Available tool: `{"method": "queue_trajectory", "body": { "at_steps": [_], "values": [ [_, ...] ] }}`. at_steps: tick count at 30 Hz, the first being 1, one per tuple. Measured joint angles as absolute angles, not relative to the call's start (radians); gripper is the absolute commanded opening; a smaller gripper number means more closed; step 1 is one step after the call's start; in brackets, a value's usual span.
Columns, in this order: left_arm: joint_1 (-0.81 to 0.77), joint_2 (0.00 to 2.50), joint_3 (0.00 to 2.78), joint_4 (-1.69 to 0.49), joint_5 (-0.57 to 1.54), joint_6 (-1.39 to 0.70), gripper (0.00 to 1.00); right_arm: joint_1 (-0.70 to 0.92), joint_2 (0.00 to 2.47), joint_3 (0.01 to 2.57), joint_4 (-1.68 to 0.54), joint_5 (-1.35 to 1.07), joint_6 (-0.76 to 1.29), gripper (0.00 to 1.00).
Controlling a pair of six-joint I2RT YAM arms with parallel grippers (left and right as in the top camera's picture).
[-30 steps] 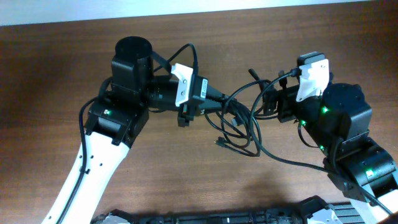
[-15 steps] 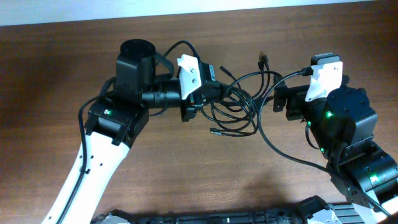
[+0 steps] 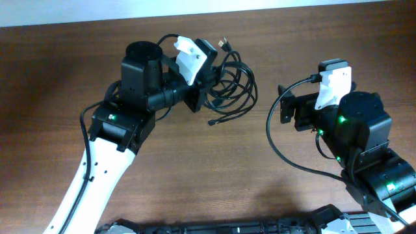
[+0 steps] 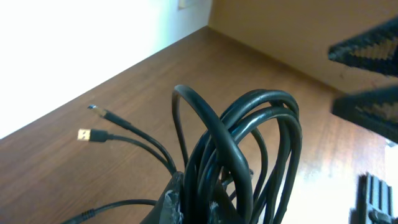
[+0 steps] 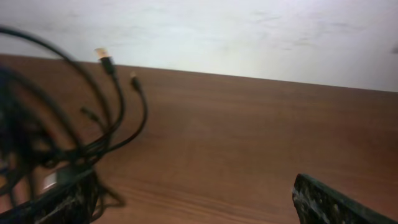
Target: Untangle cables
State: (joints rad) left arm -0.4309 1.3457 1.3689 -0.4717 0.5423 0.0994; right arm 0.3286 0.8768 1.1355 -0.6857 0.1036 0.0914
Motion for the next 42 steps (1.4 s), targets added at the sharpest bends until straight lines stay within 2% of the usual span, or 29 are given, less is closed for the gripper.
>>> {"method": "queue_trajectory", "body": {
  "at_steps": [15,32,33,34,36,37,42],
  "values": [
    [-0.446,1.346,1.369,-0.41,0.527,-0.027,0.0,0.329,0.877,1.135,-0.68,-0.167,0.052,0.99],
    [-0.563,1.346,1.369,-0.385,0.567,0.01,0.0,0.329,0.877,1.135,-0.65,-0.29,0.049,0.99],
    [-0.567,1.346,1.369,-0.385,0.585,0.028,0.0,0.329,0.877,1.135,-0.65,-0.29,0.048,0.97],
    [-0.57,1.346,1.369,-0.385,0.605,0.048,0.0,0.329,0.877,1.135,-0.65,-0.29,0.047,0.9],
    [-0.572,1.346,1.369,-0.384,0.667,0.099,0.0,0.329,0.877,1.135,-0.65,-0.291,0.036,0.7],
    [-0.574,1.346,1.369,-0.384,0.682,0.11,0.0,0.329,0.877,1.135,-0.65,-0.292,0.041,0.65],
    [-0.574,1.346,1.369,-0.316,0.823,0.178,0.0,0.329,0.877,1.135,-0.651,-0.297,0.037,0.63]
  ]
}}
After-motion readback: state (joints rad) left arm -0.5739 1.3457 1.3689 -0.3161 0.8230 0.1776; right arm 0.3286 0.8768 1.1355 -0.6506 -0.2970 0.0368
